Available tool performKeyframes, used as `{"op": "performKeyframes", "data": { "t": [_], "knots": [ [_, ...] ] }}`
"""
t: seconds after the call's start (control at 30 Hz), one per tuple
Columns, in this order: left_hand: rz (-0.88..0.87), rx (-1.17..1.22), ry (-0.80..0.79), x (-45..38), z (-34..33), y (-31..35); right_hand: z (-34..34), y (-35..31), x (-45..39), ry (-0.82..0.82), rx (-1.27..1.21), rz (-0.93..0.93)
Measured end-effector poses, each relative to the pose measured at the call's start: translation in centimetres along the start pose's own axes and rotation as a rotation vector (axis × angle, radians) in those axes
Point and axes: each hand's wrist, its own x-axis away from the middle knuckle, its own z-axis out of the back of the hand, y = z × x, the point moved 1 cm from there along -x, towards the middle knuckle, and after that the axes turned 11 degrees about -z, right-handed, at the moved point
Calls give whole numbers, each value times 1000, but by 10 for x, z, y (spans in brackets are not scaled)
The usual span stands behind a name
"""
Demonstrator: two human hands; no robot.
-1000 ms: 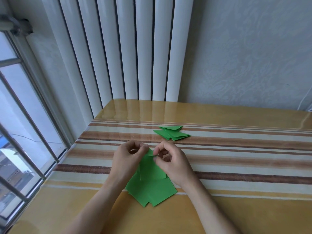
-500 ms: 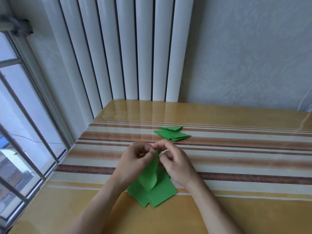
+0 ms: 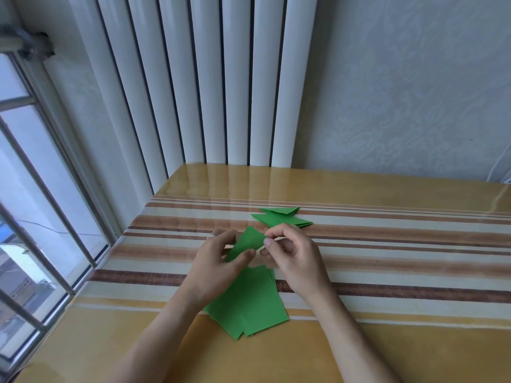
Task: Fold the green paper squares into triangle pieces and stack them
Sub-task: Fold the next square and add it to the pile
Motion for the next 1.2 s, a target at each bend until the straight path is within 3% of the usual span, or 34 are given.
{"op": "performKeyframes", "data": {
  "t": [0.17,0.27,0.4,0.57,0.73,0.9,1.2],
  "knots": [
    [-86,-136,162,-3,4,-4,-2,1,-2,-84,-267,-122],
    [-107,-146,135,-2,3,-3,-1,-2,0,-124,-350,-156],
    [-85,9,-8,0,-2,2,1,-3,0,-92,-216,-91],
    [75,224,24,0,0,-2,-2,2,-1,-157,-171,-51],
    [125,124,-74,-1,-1,-3,-2,-1,3,-191,-54,21],
    [52,16,10,-2,1,-4,-3,2,1,-123,-11,72],
    [-96,-93,61,-2,2,-1,-2,5,2,-89,111,-71]
  ]
}}
